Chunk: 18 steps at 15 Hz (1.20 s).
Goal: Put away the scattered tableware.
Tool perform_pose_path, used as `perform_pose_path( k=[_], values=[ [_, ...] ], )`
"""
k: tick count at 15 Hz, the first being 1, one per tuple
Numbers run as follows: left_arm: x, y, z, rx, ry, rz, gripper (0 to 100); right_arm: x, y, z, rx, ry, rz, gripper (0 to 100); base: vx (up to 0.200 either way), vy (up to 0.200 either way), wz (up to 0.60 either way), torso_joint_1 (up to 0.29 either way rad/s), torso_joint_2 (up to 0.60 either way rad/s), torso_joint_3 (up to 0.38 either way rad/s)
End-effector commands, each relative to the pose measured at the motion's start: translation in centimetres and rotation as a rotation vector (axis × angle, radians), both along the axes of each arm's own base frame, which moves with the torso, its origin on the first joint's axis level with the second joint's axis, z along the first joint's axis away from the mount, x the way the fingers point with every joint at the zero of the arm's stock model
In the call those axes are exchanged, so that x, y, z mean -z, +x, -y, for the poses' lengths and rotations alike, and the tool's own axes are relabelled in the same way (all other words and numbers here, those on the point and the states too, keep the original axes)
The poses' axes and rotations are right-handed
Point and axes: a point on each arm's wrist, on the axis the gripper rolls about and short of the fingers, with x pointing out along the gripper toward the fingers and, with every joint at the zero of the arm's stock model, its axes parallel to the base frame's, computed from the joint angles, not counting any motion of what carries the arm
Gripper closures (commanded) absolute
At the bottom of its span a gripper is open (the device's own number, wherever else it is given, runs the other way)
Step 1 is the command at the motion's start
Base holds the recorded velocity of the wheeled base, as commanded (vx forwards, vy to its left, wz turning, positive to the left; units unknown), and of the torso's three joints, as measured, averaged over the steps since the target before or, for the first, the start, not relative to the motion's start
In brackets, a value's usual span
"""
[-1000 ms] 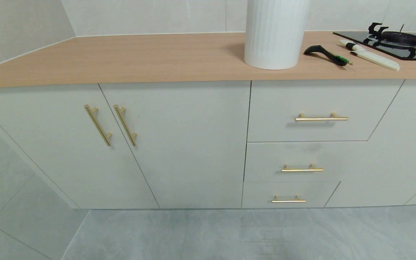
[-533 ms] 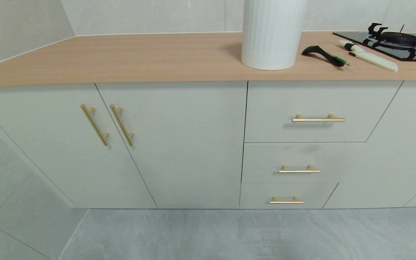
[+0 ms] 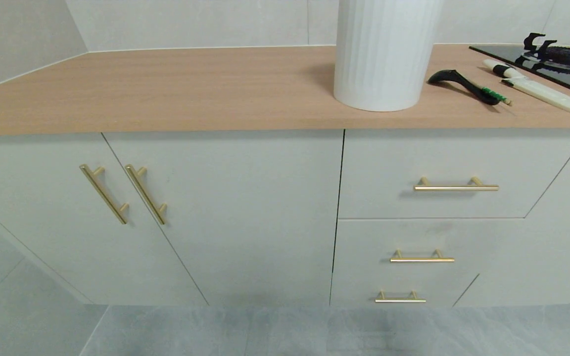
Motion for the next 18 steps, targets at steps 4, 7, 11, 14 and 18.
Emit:
perform_pose_path(
  k=[4, 7, 11, 14, 18],
  values=[
    [0.0, 0.0, 0.0, -0.005, -0.002, -0.001, 0, 0.0, 0.0, 0.0, -0.002, -0.005, -0.001, 0, 0.0, 0.0, 0.0, 0.0, 0.0, 0.0],
    [0.0, 0.0, 0.0, -0.005, -0.002, -0.001, 0, -0.2, 0.0, 0.0, -0.002, -0.005, 0.012, 0, 0.0, 0.0, 0.0, 0.0, 0.0, 0.0],
    [0.0, 0.0, 0.0, -0.005, -0.002, -0.001, 0, -6.9, 0.9, 0.0, -0.128, 0.067, -0.065, 0, 0.0, 0.0, 0.0, 0.0, 0.0, 0.0],
    [0.0, 0.0, 0.0, -0.005, -0.002, -0.001, 0, -7.1, 6.1, -0.8, -0.216, 0.049, -0.362, 0, 0.0, 0.0, 0.0, 0.0, 0.0, 0.0],
    [0.0, 0.0, 0.0, -0.005, -0.002, -0.001, 0, -7.2, 10.9, -1.6, -0.232, 0.026, -0.428, 0, 0.0, 0.0, 0.0, 0.0, 0.0, 0.0]
  ],
)
